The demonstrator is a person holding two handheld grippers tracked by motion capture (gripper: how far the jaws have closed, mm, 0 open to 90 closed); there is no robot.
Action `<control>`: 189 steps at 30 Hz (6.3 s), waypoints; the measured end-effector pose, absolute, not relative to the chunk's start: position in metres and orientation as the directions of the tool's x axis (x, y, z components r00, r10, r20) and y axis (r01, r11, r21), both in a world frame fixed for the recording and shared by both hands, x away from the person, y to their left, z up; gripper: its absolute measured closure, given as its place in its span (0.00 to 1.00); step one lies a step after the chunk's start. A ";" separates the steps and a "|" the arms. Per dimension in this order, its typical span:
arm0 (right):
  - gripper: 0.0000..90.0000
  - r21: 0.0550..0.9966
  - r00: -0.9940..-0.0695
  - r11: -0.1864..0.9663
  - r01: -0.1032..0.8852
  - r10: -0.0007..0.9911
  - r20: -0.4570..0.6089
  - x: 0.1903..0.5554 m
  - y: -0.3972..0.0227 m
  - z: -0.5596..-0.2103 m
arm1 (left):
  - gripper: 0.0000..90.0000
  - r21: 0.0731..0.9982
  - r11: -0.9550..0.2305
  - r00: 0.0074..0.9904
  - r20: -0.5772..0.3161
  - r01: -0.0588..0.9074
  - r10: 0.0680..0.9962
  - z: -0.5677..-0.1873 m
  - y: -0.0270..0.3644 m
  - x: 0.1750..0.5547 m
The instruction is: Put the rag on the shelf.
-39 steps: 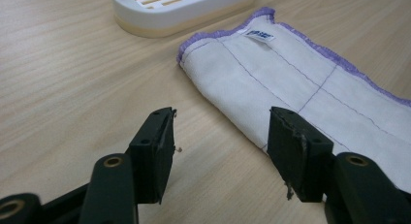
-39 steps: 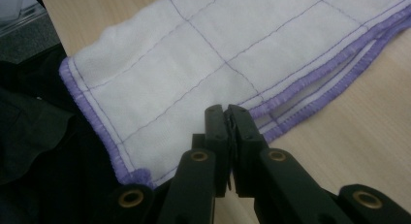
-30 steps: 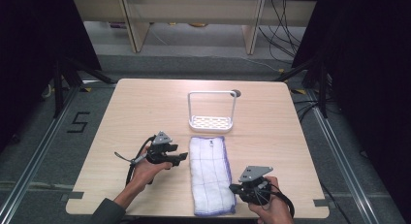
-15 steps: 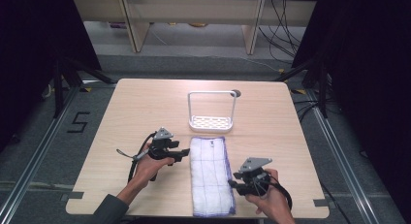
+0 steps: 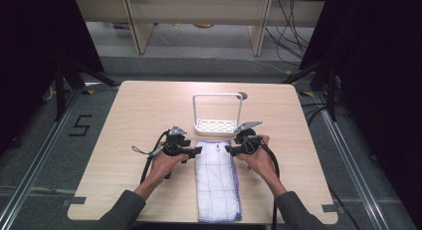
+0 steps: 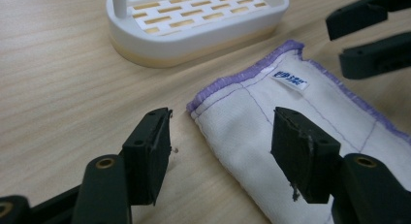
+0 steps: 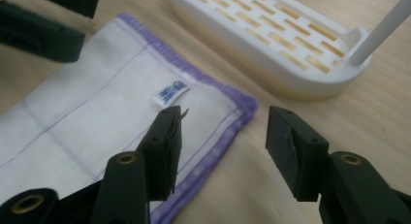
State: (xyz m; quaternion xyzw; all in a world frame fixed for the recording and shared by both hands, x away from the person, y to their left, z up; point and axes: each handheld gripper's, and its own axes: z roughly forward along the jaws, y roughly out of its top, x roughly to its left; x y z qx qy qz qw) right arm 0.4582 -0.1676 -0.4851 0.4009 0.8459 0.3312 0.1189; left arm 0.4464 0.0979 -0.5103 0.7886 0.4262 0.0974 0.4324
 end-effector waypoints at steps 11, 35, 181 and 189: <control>0.62 0.625 -0.643 0.462 0.630 0.761 0.085 0.481 -0.158 -0.501 | 0.56 0.771 -0.283 0.632 -0.194 0.571 0.750 -0.514 0.092 0.454; 0.96 0.720 -0.719 0.474 0.508 0.693 0.051 0.456 -0.164 -0.465 | 0.96 0.851 -0.290 0.714 -0.132 0.437 0.688 -0.484 0.093 0.437; 0.59 0.778 -0.486 0.245 0.579 0.869 0.088 0.578 -0.201 -0.314 | 0.47 0.790 -0.103 0.525 -0.299 0.605 0.797 -0.342 0.136 0.571; 0.49 0.813 -0.527 0.239 0.531 0.845 0.096 0.546 -0.214 -0.312 | 0.40 0.791 -0.119 0.563 -0.312 0.600 0.766 -0.345 0.146 0.544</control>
